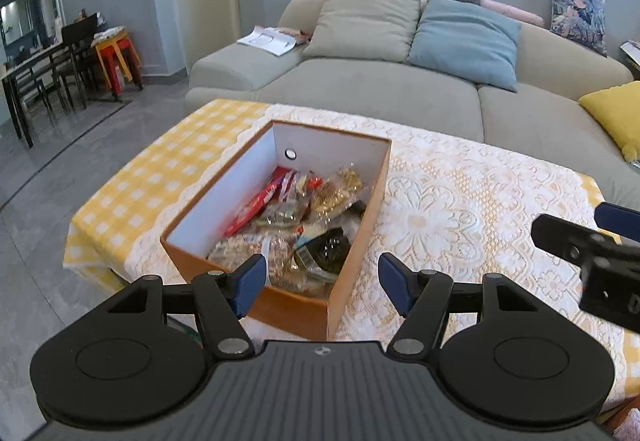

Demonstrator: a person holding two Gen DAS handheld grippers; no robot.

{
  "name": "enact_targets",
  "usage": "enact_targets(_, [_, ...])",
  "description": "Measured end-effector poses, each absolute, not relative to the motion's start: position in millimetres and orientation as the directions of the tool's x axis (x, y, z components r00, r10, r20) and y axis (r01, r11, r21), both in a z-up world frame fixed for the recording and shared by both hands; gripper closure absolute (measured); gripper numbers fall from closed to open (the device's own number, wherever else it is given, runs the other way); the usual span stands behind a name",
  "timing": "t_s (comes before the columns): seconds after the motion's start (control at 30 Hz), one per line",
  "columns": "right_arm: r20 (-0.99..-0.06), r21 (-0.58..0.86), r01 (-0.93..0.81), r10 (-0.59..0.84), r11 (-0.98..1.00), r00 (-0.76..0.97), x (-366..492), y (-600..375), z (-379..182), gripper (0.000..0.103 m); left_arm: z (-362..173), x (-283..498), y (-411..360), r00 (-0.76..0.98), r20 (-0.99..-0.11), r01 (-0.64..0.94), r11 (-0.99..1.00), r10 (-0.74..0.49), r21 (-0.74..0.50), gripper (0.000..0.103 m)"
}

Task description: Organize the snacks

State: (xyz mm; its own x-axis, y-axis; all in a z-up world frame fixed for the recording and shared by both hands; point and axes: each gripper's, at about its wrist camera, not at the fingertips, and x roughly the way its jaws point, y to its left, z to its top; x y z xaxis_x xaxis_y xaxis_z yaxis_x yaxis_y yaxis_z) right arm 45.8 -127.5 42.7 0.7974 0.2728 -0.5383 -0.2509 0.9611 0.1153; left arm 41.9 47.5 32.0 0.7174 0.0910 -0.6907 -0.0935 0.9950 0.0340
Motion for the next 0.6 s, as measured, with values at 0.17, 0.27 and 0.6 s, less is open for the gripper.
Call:
enact_targets(0.17, [-0.546,0.085,-0.247,0.253,0.965,0.799,43.1,-125.3,29.3,0.029,26.7,41.9,47.0,0.723,-0.686,-0.096,0.995,0.079,0.013,0.027])
enact_targets(0.27, [-0.548,0.097,-0.229,0.244,0.969,0.800,44.9,-127.6,23.5,0.029,27.0,38.7,46.8,0.742,-0.667,-0.088,0.996,0.073,0.011,0.027])
enact_targets(0.6, [-0.529,0.098,-0.236,0.251,0.967,0.810,41.2,-128.5,22.9,0.029,30.2,33.0,36.2,0.773,-0.623,-0.087,0.993,0.120,0.084,0.022])
